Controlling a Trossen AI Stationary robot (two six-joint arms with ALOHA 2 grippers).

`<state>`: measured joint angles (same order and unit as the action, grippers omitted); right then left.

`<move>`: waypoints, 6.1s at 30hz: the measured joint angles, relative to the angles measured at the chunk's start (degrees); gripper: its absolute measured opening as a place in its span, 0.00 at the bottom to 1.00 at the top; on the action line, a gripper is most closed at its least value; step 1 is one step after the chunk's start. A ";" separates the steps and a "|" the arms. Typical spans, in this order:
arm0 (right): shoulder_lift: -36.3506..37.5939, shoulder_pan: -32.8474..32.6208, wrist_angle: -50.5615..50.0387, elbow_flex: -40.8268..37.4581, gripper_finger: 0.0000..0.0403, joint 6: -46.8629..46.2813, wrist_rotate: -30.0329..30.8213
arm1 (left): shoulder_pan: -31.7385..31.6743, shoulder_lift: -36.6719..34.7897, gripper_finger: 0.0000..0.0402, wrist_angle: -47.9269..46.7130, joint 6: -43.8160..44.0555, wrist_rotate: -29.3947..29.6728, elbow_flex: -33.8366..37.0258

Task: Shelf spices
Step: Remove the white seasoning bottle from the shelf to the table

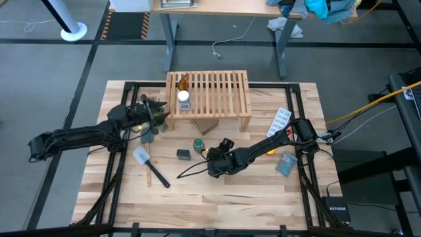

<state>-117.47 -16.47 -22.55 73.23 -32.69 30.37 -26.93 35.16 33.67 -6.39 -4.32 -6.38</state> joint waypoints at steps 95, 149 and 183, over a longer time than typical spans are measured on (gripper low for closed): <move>-0.04 -0.07 -5.08 -0.02 0.75 -3.70 2.62 | -3.03 17.72 0.44 -21.37 -0.90 -6.84 -21.87; 1.90 -9.46 -23.55 -0.04 0.75 -22.57 13.32 | 34.67 -2.81 0.44 -27.70 23.20 22.16 5.82; 1.90 -9.45 -22.36 -0.04 0.75 -22.38 14.93 | 40.75 10.64 0.47 -3.36 15.26 30.31 5.84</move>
<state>-115.57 -25.92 -44.91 73.19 -55.07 45.30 13.82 45.80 30.31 8.86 25.99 -0.54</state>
